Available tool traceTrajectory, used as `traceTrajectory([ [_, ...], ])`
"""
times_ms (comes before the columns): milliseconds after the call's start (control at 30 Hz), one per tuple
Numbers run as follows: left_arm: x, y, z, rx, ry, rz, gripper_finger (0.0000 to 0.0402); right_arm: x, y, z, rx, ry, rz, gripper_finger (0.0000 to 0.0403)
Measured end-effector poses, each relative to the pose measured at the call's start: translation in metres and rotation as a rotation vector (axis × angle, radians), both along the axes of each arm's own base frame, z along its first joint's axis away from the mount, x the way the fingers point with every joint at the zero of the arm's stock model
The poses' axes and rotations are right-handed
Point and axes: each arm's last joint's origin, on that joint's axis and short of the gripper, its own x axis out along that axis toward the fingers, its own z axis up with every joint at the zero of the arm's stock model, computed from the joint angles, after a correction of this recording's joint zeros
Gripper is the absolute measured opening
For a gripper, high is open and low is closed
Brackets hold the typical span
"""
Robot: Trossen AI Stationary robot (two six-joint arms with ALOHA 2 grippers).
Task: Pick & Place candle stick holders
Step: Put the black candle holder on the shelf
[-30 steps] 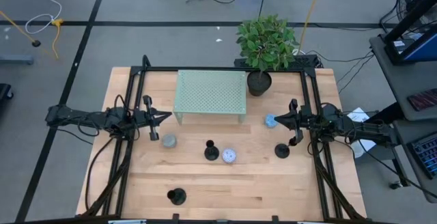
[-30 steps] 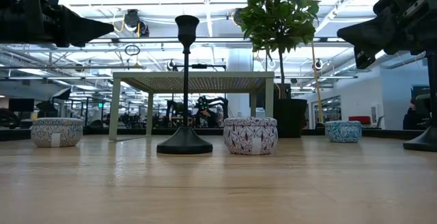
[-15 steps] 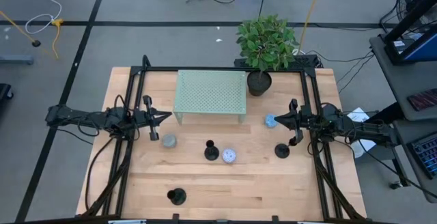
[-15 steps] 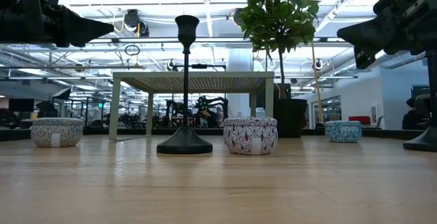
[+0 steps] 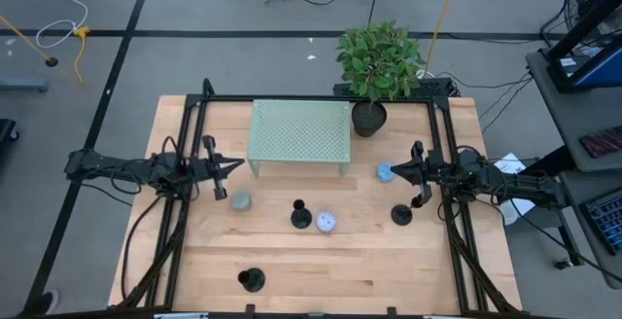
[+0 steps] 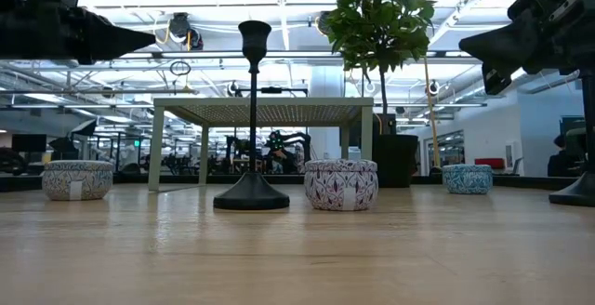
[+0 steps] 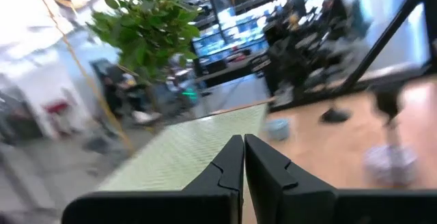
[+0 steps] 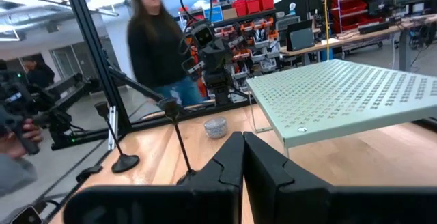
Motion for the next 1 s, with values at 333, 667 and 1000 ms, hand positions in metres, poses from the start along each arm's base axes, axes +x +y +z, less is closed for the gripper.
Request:
traceTrajectory([
  [333,0.000,-0.001,0.000,-0.240,-0.043,-0.062,0.0021,0.000,0.000,0.003,-0.183,-0.026,-0.021,0.0000],
  [667,0.000,-0.001,0.000,-0.240,-0.040,-0.066,0.0023,-0.002,0.000,0.011,-0.269,-0.110,-0.041,0.0008],
  [1000,0.006,-0.003,-0.007,-0.343,0.024,-0.116,0.0135,0.000,0.000,0.012,-0.275,-0.116,-0.043,0.0108],
])
